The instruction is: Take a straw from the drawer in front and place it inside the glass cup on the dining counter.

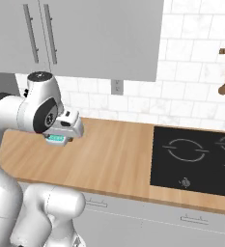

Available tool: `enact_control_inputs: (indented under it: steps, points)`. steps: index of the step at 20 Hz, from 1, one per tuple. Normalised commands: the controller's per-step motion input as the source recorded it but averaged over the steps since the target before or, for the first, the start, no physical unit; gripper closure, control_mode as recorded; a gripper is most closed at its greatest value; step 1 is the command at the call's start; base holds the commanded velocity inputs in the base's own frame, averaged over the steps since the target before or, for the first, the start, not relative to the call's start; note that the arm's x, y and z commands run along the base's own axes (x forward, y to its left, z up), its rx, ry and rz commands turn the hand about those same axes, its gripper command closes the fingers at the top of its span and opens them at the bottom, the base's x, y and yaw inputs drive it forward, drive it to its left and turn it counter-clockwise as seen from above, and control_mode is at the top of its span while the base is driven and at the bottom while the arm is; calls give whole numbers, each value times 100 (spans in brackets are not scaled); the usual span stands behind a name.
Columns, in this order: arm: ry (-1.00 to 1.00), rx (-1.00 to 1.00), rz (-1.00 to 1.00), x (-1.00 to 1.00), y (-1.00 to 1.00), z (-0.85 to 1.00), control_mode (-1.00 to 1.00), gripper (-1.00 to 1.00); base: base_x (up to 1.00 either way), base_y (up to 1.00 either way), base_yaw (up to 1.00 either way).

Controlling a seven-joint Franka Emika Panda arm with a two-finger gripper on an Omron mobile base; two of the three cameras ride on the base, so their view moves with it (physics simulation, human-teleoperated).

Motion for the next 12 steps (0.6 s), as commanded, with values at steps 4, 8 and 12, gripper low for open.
enact_control_inputs:
  steps: [4,8,12]
  points:
    - [0,0,-3,-40,-14,-45,-100,-100,0,0,0]
    - [0,0,-3,-46,-2,-51,-100,-100,0,0,0]
    - [0,0,-2,-27,0,-16,100,-100,-28,0,-2]
